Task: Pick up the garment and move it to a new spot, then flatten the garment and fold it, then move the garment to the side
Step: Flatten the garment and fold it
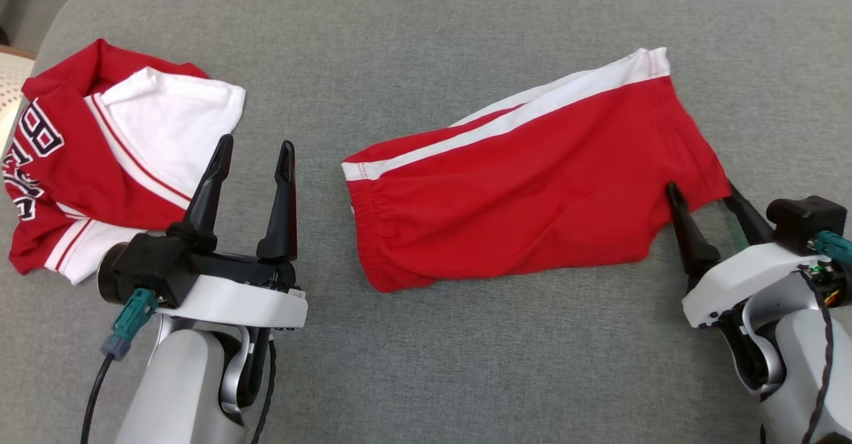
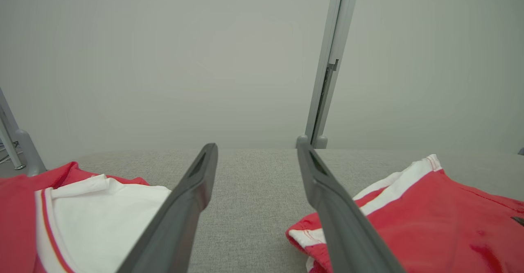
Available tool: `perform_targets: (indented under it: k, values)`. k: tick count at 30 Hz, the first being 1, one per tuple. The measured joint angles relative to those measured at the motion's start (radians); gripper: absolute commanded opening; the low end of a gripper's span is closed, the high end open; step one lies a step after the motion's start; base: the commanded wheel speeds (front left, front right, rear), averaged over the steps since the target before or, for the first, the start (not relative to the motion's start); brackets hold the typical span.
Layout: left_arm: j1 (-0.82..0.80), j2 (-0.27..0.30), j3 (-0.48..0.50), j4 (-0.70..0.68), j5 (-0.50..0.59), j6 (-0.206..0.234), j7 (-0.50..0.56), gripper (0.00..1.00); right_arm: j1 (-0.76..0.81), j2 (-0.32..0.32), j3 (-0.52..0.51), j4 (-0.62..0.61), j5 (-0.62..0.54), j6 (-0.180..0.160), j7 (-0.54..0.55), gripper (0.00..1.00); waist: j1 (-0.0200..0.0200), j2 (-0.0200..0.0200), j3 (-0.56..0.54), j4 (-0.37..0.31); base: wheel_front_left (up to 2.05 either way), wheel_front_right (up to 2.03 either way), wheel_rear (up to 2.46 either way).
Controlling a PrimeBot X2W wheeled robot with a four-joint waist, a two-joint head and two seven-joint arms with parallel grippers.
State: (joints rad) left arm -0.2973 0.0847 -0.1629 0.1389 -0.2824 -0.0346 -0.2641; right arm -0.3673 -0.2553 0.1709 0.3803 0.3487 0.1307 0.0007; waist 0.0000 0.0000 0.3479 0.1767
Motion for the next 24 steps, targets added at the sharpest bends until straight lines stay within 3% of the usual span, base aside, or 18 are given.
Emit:
perform_targets:
  k: [5, 6, 7, 8, 9, 18, 24]
  values:
    - [-0.001, -0.009, 0.004, -0.015, 0.009, -0.008, 0.0, 1.0, -0.052, 0.006, 0.034, 0.116, 0.033, 0.0, 0.012, 1.0, 0.0, 0.0, 0.016, 0.026, 0.0, 0.0, 0.0]
    - [-0.001, -0.012, 0.004, -0.018, 0.01, -0.008, 0.0, 1.0, -0.06, 0.008, 0.04, 0.131, 0.042, 0.0, 0.012, 0.64, 0.0, 0.0, 0.017, 0.028, 0.0, 0.0, 0.0]
    - [-0.001, -0.013, 0.005, -0.02, 0.014, -0.009, 0.0, 1.0, -0.068, 0.008, 0.048, 0.141, 0.049, 0.0, 0.008, 0.46, 0.0, 0.0, 0.017, 0.027, 0.0, 0.0, 0.0]
    - [-0.001, -0.015, 0.007, -0.021, 0.017, -0.009, 0.0, 1.0, -0.074, 0.01, 0.054, 0.153, 0.058, 0.0, 0.007, 0.2, 0.0, 0.0, 0.016, 0.025, 0.0, 0.0, 0.0]
    - [0.0, -0.016, 0.009, -0.021, 0.02, -0.009, 0.0, 1.0, -0.079, 0.011, 0.063, 0.162, 0.066, 0.0, 0.001, 0.0, 0.0, 0.0, 0.014, 0.022, 0.0, 0.0, 0.0]
    - [0.026, -0.005, 0.038, -0.018, 0.042, -0.015, 0.0, 1.0, -0.079, 0.03, 0.151, 0.195, 0.127, 0.0, -0.108, 0.0, 0.0, 0.0, -0.011, -0.046, 0.0, 0.0, 0.0]
    - [0.071, 0.007, 0.052, -0.017, 0.041, -0.016, 0.0, 1.0, 0.002, 0.031, 0.16, 0.181, 0.158, 0.0, -0.17, 0.0, 0.0, 0.0, -0.047, -0.099, 0.0, 0.0, 0.0]
